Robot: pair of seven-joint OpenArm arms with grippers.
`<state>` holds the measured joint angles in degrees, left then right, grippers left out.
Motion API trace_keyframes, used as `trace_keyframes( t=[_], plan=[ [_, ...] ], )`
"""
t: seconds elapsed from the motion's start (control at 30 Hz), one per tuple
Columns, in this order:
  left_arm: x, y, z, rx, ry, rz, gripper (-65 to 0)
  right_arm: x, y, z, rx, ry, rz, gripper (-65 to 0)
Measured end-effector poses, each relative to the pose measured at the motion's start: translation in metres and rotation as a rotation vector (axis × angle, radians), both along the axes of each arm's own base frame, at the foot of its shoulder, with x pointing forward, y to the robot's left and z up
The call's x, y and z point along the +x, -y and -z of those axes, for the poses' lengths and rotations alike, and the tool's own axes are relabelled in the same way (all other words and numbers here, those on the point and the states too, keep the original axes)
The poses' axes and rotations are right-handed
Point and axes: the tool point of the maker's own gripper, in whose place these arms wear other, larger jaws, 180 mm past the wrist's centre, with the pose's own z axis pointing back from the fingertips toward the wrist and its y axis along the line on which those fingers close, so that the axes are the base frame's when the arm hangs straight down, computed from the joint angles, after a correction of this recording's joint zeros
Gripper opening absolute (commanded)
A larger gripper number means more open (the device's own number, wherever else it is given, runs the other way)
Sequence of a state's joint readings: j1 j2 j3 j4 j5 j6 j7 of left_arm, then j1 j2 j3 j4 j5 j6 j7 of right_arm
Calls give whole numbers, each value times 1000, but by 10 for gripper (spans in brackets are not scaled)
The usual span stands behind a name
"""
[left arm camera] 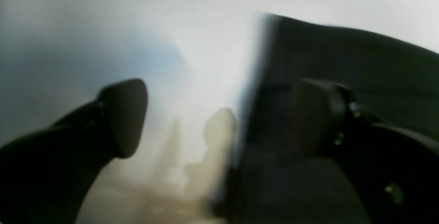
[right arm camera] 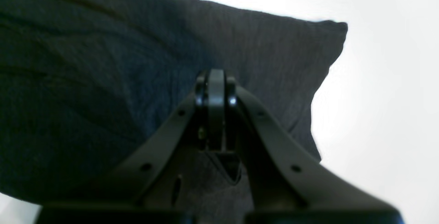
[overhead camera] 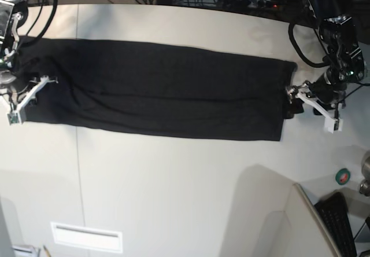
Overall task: Layout the t-shirt on the table in an organized manner, then fold the t-shirt properly
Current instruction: 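Pull the strip ends apart with both grippers to flatten it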
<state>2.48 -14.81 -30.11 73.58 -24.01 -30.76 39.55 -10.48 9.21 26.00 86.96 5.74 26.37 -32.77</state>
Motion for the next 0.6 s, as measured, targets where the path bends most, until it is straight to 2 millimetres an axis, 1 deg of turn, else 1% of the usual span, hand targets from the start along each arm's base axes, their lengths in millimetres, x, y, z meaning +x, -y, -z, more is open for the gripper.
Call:
trace_keyframes(
  t=[0.07, 0.1, 0.17, 0.23, 0.3, 0.4, 0.43, 0.47, 0.5, 0.53, 0.6],
  plan=[
    [-6, 2, 13, -68, -19, -3, 0, -6, -6, 9, 19, -28, 6, -650],
    [-10, 0, 22, -67, -50, -15, 0, -7, -9, 10, 21, -33, -3, -650],
    [-13, 6, 35, -75, -99, 4, 0, -5, -14, 10, 20, -32, -24, -650],
    [-9, 21, 41, -98, -111, 38, 0, -1, -18, 9, 27, -22, -32, -650],
    [0, 36, 42, -126, -101, 64, 0, -1, -16, 9, 24, -23, -31, -650],
    [7, 45, 46, -133, -108, 96, 0, -3, -15, 10, 19, -30, -30, -650],
    [9, 45, 46, -137, -102, 96, 0, -3, -15, 10, 20, -29, -30, -650],
    [10, 47, 47, -139, -104, 100, -18, -3, -16, 10, 22, -29, -30, -650],
    [11, 47, 47, -145, -100, 96, -56, -3, -16, 10, 22, -29, -29, -650],
    [10, 47, 48, -149, -102, 92, -110, -3, -16, 10, 22, -29, -29, -650],
    [7, 48, 51, -153, -112, 91, -242, -4, -15, 10, 20, -32, -28, -650]
  ],
)
